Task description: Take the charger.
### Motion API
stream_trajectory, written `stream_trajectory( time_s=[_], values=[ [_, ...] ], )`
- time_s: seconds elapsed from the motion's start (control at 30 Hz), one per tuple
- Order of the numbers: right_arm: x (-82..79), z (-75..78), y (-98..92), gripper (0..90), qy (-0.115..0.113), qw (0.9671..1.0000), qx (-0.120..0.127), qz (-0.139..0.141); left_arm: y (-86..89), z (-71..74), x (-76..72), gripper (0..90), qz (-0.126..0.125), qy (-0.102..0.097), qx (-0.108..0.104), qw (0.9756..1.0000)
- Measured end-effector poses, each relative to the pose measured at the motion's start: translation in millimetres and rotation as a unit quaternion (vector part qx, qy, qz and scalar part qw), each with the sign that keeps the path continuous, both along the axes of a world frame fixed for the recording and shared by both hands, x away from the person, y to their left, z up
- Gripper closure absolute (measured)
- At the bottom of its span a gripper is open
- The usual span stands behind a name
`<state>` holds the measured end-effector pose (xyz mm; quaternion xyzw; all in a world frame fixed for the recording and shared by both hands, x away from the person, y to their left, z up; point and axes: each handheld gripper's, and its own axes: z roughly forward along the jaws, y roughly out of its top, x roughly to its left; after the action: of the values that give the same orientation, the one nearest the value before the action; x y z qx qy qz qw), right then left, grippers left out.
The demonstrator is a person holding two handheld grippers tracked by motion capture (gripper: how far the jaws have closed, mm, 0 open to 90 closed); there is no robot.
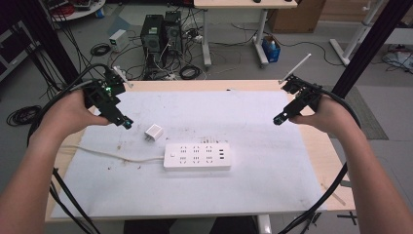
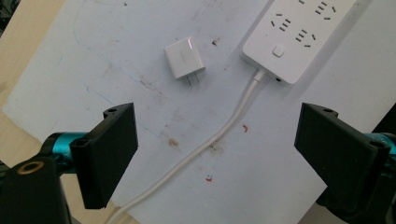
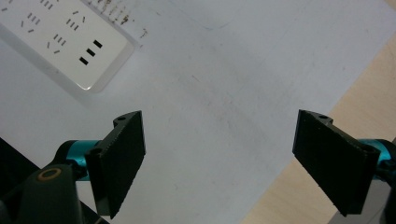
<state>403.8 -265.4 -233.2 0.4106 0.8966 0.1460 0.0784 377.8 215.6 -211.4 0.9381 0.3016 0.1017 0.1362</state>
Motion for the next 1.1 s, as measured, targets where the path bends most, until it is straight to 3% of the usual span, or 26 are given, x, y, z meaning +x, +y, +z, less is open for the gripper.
stream_trajectory(
  time_s=[0.3, 0.57, 0.77, 0.93, 1.1],
  values=[
    [-0.5, -0.3, -3.6, 16.3, -0.009, 0.9999, 0.001, -0.005, -4.1, -8.5, 5.0, 13.3, 0.014, -0.005, 0.003, 0.9999],
    [3.0, -2.9, -2.5, 12.5, -0.016, 0.9998, 0.004, -0.006, -10.2, -25.1, 14.6, 13.3, 0.046, -0.013, -0.006, 0.9988],
    [6.3, -7.2, -0.6, 12.4, -0.010, 0.9999, 0.005, -0.002, -17.0, -41.9, 26.2, 13.3, 0.078, -0.010, -0.016, 0.9968],
    [7.6, -9.3, 0.1, 12.4, -0.006, 1.0000, -0.001, -0.003, -22.1, -60.5, 39.2, 13.3, 0.099, 0.008, -0.017, 0.9949],
    [9.8, -11.5, -1.7, 12.4, -0.005, 1.0000, -0.003, -0.004, -29.6, -80.0, 49.8, 13.3, 0.137, 0.023, -0.022, 0.9901]
  ],
)
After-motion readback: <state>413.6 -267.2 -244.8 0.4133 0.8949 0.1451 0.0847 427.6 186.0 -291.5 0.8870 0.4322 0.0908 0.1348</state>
